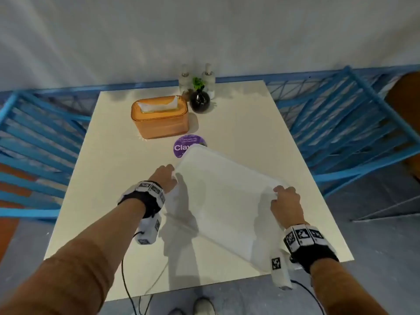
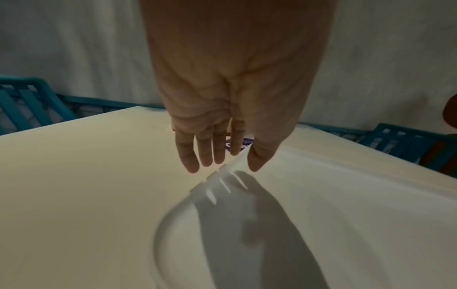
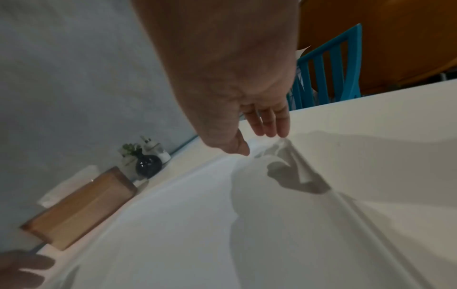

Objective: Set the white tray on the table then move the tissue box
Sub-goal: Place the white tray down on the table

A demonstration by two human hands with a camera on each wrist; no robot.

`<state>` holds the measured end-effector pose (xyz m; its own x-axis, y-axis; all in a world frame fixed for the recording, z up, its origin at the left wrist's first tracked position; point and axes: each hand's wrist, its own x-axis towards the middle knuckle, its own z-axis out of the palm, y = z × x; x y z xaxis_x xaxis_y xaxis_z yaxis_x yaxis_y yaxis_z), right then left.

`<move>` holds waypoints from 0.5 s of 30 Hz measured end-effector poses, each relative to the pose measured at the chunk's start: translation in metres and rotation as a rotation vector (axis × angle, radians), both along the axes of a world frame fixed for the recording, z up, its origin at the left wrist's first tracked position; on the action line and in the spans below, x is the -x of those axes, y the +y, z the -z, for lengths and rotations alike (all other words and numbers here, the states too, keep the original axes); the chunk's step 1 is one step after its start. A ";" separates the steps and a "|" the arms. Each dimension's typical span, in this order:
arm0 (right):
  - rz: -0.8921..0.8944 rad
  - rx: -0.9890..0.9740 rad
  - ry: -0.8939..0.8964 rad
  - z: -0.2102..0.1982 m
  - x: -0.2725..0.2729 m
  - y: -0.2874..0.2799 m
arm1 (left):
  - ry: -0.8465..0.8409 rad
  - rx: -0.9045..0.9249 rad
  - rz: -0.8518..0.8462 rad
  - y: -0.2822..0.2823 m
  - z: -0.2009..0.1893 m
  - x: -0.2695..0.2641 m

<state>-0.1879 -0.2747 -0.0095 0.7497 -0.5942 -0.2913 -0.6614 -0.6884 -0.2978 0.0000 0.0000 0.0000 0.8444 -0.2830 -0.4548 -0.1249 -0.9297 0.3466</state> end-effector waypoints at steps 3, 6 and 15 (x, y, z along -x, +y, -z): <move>-0.002 0.146 0.071 0.005 -0.003 -0.003 | -0.017 -0.048 -0.002 -0.008 0.005 -0.005; 0.044 0.152 0.109 0.010 -0.001 -0.005 | -0.043 -0.050 -0.024 -0.013 0.012 -0.007; 0.306 -0.156 -0.118 0.025 0.013 -0.011 | -0.127 -0.043 -0.068 0.011 0.033 0.006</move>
<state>-0.2008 -0.2858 -0.0345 0.5776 -0.7516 -0.3186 -0.7848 -0.4036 -0.4704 -0.0062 0.0106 -0.0326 0.9126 -0.2052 -0.3536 -0.1010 -0.9512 0.2915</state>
